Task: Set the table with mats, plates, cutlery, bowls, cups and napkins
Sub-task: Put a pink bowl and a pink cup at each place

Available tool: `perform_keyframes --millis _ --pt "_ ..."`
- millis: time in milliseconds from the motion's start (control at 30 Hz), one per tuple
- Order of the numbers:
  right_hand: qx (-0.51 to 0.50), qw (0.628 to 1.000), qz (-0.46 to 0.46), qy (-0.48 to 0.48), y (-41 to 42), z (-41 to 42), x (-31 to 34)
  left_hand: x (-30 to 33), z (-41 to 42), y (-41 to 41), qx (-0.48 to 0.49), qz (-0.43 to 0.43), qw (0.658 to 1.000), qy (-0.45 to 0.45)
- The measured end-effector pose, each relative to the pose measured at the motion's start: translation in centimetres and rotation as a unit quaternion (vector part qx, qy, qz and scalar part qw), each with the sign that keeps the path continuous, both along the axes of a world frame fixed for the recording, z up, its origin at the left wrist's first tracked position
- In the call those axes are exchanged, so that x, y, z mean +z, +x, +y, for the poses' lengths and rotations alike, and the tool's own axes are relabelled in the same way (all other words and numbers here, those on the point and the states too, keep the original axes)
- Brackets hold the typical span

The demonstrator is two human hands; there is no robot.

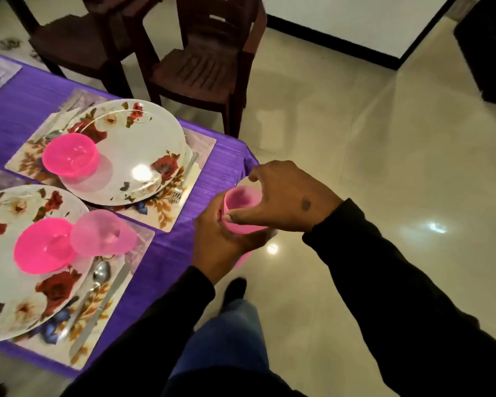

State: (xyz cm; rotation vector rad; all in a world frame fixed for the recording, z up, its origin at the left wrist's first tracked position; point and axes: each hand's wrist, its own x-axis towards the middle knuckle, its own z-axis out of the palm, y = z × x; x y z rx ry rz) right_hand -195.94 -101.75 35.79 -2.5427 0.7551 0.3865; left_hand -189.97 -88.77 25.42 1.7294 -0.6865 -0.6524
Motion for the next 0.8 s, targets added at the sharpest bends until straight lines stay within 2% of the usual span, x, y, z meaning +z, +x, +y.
perform_keyframes --millis 167,333,600,700,800 --pt "0.013 0.998 -0.053 -0.015 2.1 -5.2 -0.3 -1.4 -4.3 1.4 0.046 0.022 0.999 0.002" --pt "0.016 0.994 -0.106 -0.025 4.9 -13.5 2.8 -0.8 -11.0 4.3 0.070 0.006 0.997 0.026" --pt "-0.039 0.979 -0.198 0.023 8.9 -23.6 4.5 1.0 -20.1 8.7 0.097 0.057 0.994 -0.007" --pt "-0.056 0.971 -0.221 0.071 11.3 -26.4 3.7 1.1 -23.5 10.5 0.141 0.052 0.989 -0.012" --pt "-0.040 0.967 -0.241 0.078 14.4 -29.3 2.5 1.0 -26.6 11.9 0.174 0.034 0.984 -0.015"
